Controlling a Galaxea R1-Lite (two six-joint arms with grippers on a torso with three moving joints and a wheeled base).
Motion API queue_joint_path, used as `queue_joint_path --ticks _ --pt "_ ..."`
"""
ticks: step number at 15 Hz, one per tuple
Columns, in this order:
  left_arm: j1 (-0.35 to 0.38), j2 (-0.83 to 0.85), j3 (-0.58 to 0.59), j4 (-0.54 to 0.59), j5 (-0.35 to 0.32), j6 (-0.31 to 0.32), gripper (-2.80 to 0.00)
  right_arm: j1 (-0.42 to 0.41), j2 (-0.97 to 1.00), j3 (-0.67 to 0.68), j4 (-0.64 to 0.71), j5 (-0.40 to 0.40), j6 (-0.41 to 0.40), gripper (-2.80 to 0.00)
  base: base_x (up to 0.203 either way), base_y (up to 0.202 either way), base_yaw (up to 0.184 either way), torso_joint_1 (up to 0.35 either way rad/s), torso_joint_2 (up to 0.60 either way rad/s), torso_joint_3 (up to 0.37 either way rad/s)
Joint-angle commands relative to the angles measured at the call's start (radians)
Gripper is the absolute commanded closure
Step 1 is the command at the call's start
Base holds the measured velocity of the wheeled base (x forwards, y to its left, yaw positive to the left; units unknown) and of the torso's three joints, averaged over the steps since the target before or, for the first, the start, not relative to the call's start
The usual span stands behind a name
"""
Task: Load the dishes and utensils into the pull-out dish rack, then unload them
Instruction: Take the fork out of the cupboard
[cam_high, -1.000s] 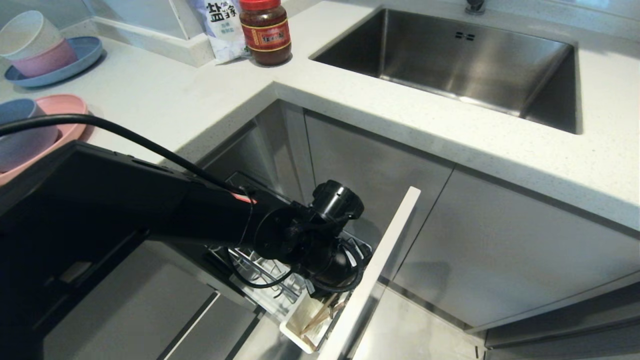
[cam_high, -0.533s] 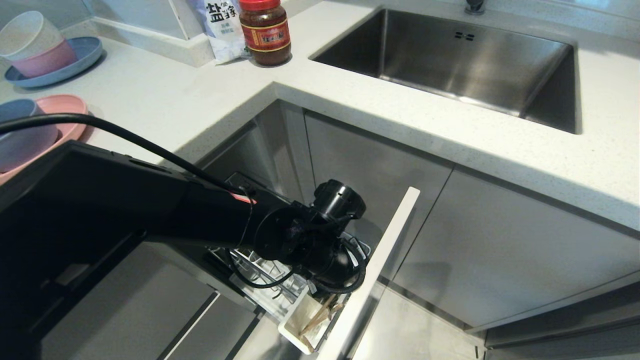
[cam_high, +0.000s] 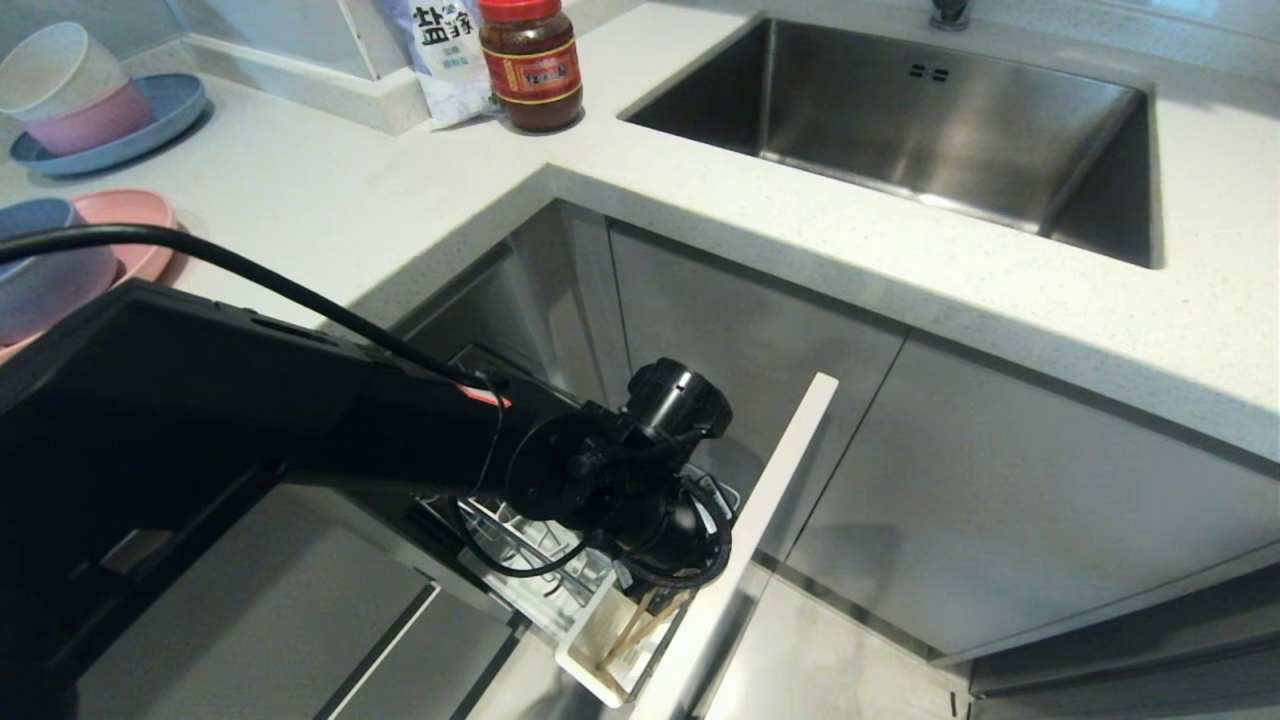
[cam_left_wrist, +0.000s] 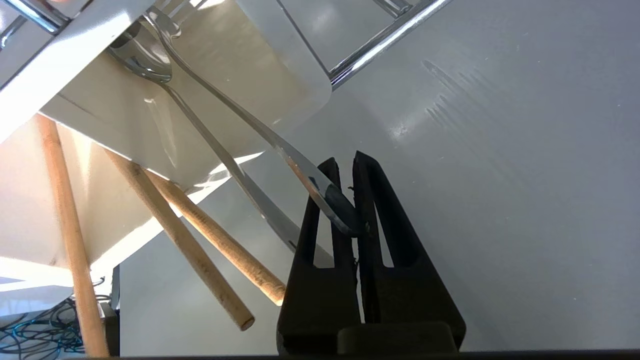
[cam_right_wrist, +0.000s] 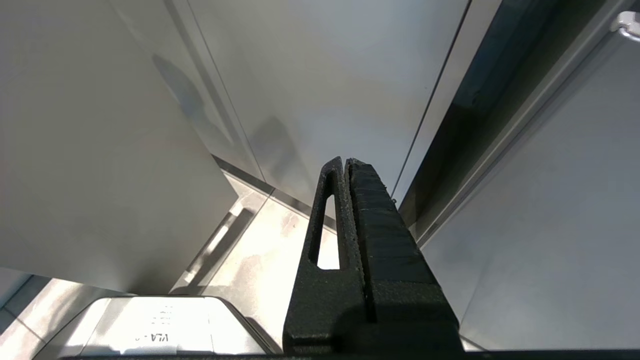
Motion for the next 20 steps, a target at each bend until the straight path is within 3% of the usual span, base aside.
queue_joint_path --ticks 1,6,11,20 --pt "-0.001 0.001 -0.001 0.001 0.0 -0.006 0.0 0.001 -0.004 0.002 -0.001 0.0 0.0 0.0 0.0 0.0 0.0 0.0 0.0 0.0" --pt "-0.006 -0.058 0.002 0.019 0.005 0.013 0.0 0.0 -0.004 0.002 -0.001 0.0 0.0 0.0 0.0 0.0 0.0 0.0 0.0 0.0" --pt "-0.019 -0.15 -0.019 0.138 0.018 0.053 0.0 0.001 -0.004 0.002 0.001 0.0 0.0 0.0 0.0 0.0 0.0 0.0 0.0 0.0" --pt "-0.037 -0.225 -0.02 0.15 0.039 0.064 0.0 0.001 -0.004 0.002 -0.001 0.0 0.0 0.0 0.0 0.0 0.0 0.0 0.0 0.0"
